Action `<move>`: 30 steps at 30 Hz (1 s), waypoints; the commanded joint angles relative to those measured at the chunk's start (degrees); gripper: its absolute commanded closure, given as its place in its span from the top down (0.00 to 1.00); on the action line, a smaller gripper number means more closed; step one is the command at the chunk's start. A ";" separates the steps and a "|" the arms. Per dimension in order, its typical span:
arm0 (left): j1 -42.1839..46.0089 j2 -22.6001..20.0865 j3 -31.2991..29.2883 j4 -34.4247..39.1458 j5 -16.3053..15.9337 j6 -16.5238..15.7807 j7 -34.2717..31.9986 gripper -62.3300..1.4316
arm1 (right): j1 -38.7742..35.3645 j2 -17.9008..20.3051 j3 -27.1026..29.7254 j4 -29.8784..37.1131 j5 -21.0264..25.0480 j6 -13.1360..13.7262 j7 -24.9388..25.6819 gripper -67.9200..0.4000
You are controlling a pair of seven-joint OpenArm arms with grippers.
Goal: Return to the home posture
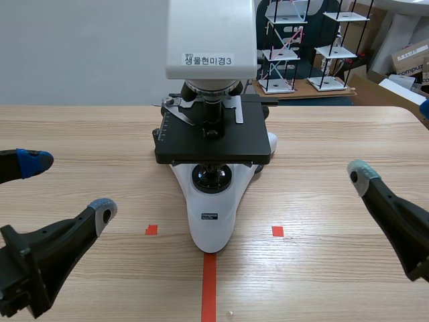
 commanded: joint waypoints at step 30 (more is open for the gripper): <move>-0.04 0.13 0.07 1.29 -0.42 0.07 -0.79 1.00 | 0.35 0.15 0.00 0.35 0.81 -0.22 -0.20 0.93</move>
